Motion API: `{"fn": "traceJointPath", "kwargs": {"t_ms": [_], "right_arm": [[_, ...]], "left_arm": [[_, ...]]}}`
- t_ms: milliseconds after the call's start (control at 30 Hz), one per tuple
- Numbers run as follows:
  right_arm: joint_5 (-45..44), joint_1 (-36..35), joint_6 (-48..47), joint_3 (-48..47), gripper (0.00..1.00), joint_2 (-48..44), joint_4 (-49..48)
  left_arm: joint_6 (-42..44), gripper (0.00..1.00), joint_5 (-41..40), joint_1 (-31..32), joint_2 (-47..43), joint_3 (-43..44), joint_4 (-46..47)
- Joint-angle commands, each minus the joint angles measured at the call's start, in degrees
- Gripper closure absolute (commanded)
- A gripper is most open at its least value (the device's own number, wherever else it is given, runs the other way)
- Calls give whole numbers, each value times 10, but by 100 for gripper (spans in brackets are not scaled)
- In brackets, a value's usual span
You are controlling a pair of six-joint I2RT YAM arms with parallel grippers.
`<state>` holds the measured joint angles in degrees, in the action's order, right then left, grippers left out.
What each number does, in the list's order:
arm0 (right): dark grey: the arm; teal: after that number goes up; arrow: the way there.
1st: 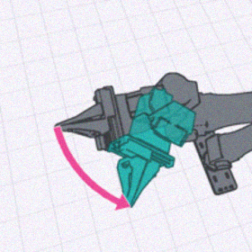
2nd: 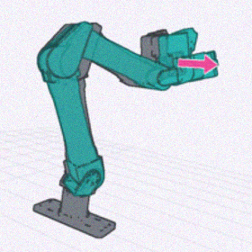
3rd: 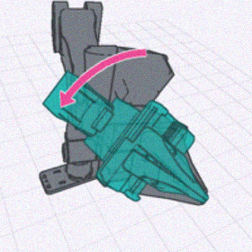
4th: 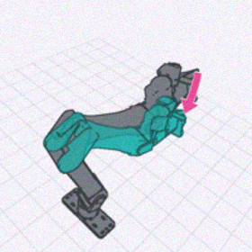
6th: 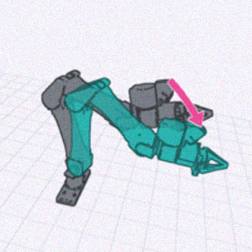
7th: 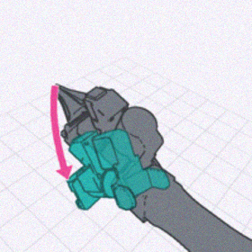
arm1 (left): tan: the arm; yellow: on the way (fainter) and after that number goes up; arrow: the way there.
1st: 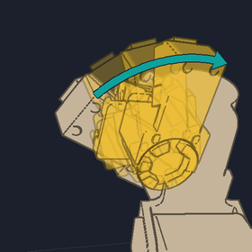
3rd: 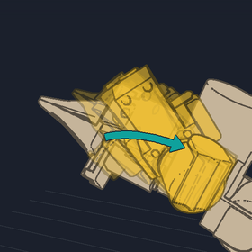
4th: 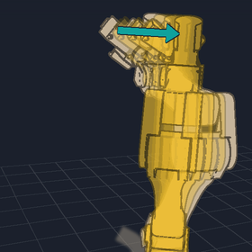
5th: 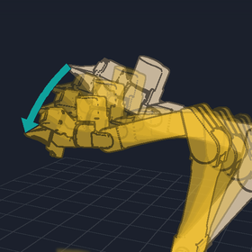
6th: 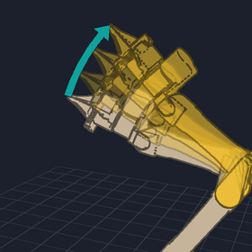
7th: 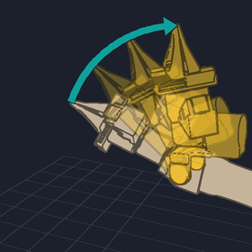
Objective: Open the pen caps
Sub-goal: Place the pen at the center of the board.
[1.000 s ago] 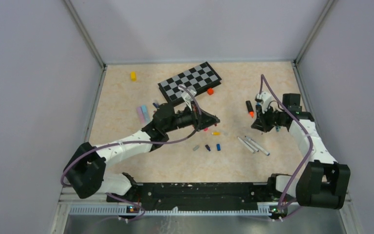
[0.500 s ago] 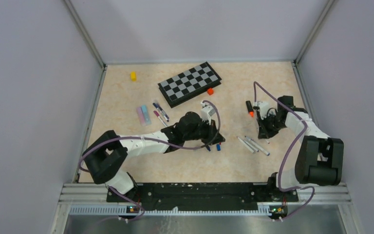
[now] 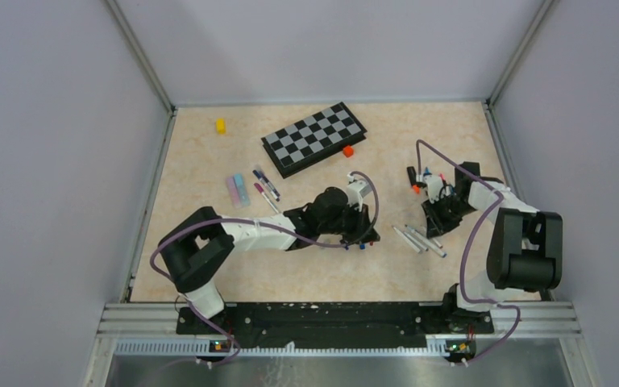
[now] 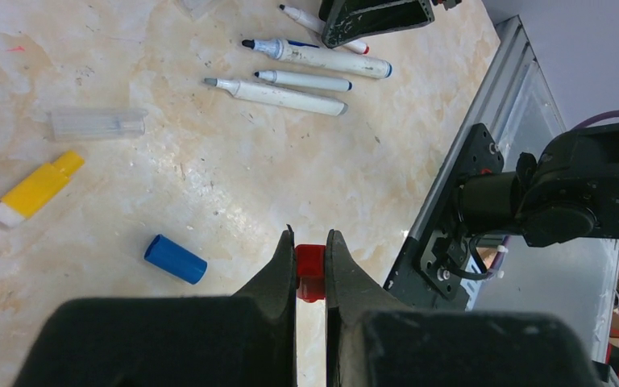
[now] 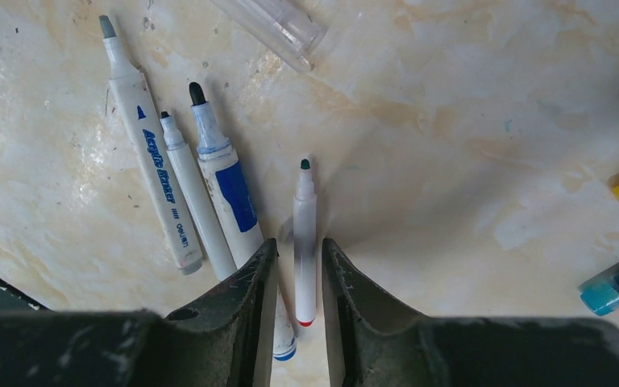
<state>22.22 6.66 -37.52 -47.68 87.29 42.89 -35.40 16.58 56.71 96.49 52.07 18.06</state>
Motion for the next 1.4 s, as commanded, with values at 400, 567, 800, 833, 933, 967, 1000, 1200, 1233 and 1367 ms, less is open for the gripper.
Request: {"fn": "traceJointPath", "kwargs": {"t_ms": [400, 567, 800, 833, 933, 967, 1000, 1200, 1233, 1367], "right_arm": [[21, 6, -1, -21, 72, -20, 10], [23, 6, 0, -22, 71, -25, 9], [27, 6, 0, -22, 70, -29, 10], [27, 6, 0, -22, 70, -30, 9], [28, 6, 0, -22, 70, -31, 9], [27, 6, 0, -22, 70, -32, 8], [27, 6, 0, -22, 70, -32, 9], [31, 6, 0, -23, 69, -36, 9], [31, 6, 0, -23, 69, -37, 9], [32, 6, 0, -23, 69, -41, 8]], "left_arm": [[4, 96, -42, 10, 118, 158, -185], [6, 91, -45, 10, 145, 186, -219], [7, 79, -50, 10, 158, 199, -235], [7, 76, -51, 10, 158, 199, -236], [8, 72, -52, 10, 158, 201, -239], [9, 70, -52, 10, 158, 201, -239], [9, 70, -52, 10, 158, 201, -240], [12, 66, -55, 10, 147, 200, -240], [13, 66, -57, 10, 144, 199, -240], [14, 66, -61, 10, 124, 186, -224]]}}
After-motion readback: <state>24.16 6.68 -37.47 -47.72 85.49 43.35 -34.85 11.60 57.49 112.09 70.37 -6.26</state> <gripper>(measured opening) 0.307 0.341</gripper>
